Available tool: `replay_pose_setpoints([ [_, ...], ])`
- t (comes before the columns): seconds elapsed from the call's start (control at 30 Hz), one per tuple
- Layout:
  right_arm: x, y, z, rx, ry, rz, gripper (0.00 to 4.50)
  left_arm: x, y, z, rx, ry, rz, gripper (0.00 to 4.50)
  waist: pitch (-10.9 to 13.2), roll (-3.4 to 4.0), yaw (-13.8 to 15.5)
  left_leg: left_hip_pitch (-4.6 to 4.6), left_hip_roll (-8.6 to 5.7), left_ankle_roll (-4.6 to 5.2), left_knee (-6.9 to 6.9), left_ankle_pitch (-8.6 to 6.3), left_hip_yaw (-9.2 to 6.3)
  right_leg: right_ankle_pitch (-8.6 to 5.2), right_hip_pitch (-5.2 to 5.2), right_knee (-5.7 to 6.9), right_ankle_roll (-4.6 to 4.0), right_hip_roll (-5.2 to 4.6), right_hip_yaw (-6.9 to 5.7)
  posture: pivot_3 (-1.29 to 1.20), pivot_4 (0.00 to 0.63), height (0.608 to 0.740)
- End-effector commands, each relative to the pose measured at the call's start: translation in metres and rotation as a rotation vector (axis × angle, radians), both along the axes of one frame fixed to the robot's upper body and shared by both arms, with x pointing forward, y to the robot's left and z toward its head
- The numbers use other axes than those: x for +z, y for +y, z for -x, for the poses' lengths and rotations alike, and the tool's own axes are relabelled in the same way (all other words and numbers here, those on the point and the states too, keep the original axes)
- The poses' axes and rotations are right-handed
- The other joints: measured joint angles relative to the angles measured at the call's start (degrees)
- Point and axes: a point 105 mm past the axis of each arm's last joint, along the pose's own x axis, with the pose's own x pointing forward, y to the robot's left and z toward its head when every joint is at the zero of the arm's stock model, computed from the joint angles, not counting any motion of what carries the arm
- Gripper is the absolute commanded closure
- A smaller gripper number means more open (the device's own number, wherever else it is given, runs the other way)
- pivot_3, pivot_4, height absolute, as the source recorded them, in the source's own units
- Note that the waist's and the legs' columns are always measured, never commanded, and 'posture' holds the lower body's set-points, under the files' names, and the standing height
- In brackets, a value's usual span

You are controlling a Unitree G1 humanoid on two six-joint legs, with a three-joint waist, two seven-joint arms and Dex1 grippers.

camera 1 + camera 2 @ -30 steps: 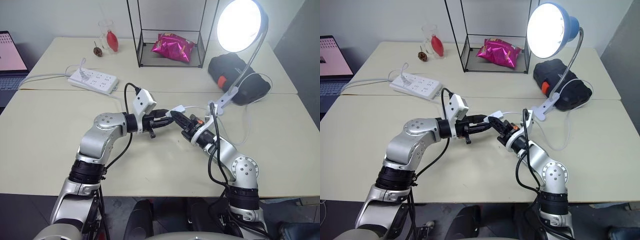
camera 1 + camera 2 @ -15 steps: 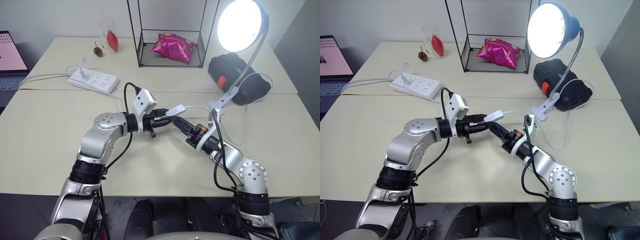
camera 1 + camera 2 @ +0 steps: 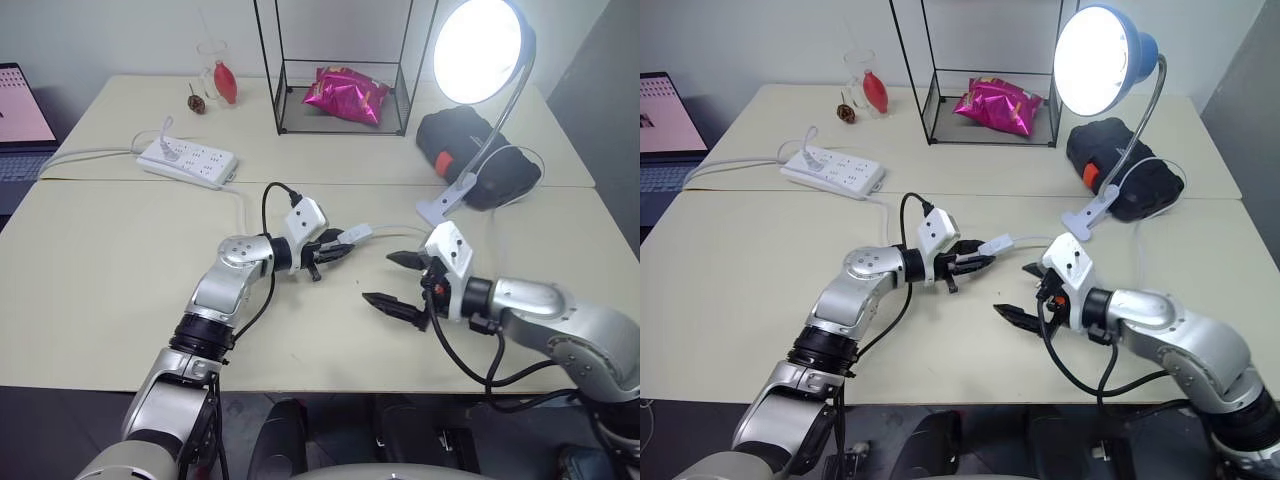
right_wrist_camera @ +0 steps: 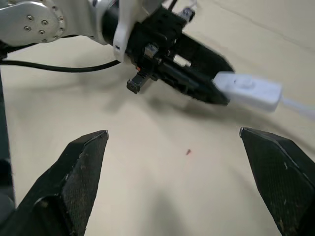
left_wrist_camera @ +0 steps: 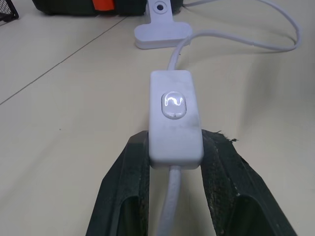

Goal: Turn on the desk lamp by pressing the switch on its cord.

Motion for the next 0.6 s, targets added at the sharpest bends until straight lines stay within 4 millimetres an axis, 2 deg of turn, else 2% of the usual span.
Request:
replay_pose_setpoints([
  [0.03, 0.019, -0.01, -0.007, 0.026, -0.117, 0.05, 0.0, 0.002, -0.002, -0.003, -0.011, -0.036, -0.007, 3.39, 0.0, 0.0, 0.05, -0.01, 0.0, 0.0, 0.0, 0.0, -0.01, 0.0, 0.0, 0.0, 0.0, 0.0, 0.0, 0.0, 0.15, 0.74],
  [0.23, 0.038, -0.039, -0.021, -0.016, -0.189, 0.112, 0.0, -0.01, -0.001, -0.001, -0.034, -0.031, -0.029, 3.39, 0.0, 0.0, 0.41, -0.02, -0.04, 0.0, 0.03, 0.0, 0.01, 0.03, 0.01, 0.0, -0.03, -0.07, 0.0, 0.0, 0.15, 0.74],
  [0.43, 0.043, -0.045, -0.023, 0.001, -0.222, 0.119, 0.0, -0.018, 0.0, 0.003, -0.062, -0.005, -0.033, 3.39, 0.0, 0.01, 0.54, -0.02, -0.04, 0.0, 0.02, 0.0, 0.01, 0.05, 0.01, 0.02, -0.07, -0.06, 0.0, 0.0, 0.15, 0.74],
  [0.5, 0.042, -0.045, -0.022, 0.011, -0.214, 0.118, 0.0, -0.018, 0.001, 0.003, -0.057, -0.006, -0.027, 2.69, 0.0, 0.0, 0.57, -0.02, -0.04, 0.0, 0.02, 0.0, 0.01, 0.07, 0.01, 0.03, -0.1, -0.06, 0.0, 0.0, 0.15, 0.74],
  [0.53, 0.041, -0.045, -0.022, 0.014, -0.213, 0.119, 0.0, -0.018, 0.001, 0.003, -0.057, -0.004, -0.019, 2.58, 0.0, 0.01, 0.6, -0.02, -0.04, 0.0, 0.03, 0.0, 0.01, 0.07, 0.01, 0.04, -0.11, -0.06, 0.0, 0.0, 0.15, 0.74],
  [0.6, 0.04, -0.045, -0.021, 0.018, -0.208, 0.122, 0.0, -0.015, 0.002, 0.004, -0.065, -0.012, -0.009, 2.07, 0.0, 0.0, 0.64, -0.02, -0.04, 0.0, 0.05, 0.0, 0.01, 0.08, 0.01, 0.05, -0.11, -0.06, 0.0, 0.0, 0.15, 0.74],
])
